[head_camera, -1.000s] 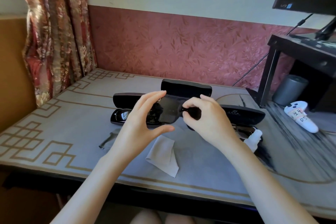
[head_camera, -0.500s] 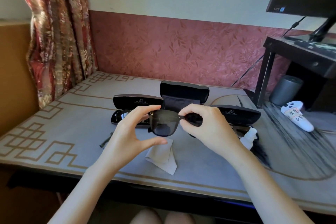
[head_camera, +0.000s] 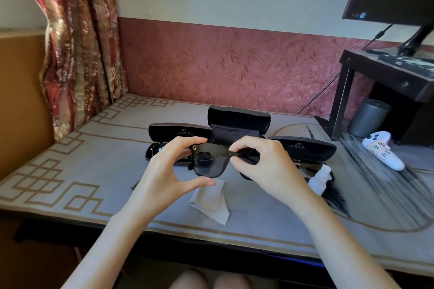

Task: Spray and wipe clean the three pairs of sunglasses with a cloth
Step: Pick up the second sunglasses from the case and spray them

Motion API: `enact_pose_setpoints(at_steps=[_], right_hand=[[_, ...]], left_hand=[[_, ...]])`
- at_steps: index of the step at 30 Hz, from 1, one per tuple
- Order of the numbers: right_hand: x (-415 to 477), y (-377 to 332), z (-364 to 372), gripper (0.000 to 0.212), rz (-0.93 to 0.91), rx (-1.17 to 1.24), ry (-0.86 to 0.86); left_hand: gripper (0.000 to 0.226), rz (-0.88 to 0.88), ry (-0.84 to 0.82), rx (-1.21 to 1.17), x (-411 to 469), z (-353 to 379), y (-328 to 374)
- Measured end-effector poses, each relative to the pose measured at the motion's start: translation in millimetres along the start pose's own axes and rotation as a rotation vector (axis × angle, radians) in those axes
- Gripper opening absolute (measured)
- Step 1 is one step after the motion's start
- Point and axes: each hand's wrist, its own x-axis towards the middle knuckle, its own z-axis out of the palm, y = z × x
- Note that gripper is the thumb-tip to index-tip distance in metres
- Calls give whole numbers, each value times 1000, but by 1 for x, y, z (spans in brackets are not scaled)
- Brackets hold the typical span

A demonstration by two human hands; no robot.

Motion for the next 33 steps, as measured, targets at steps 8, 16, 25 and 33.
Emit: enact_pose_setpoints(at_steps=[8,16,25,33], right_hand=[[-4,3,-4,17,-39,109,-11],[-12,27,-17,63,11,431,-76],[-10,21,1,54,-73,809,23],[-8,18,7,57,-48,851,75]], left_hand=[[60,42,45,-19,-2,-2,5],[59,-26,156,-224,-7,-16,8],[88,-203,162,-599,-5,-9,6],[61,-195,213,-625,-5,-9,4]])
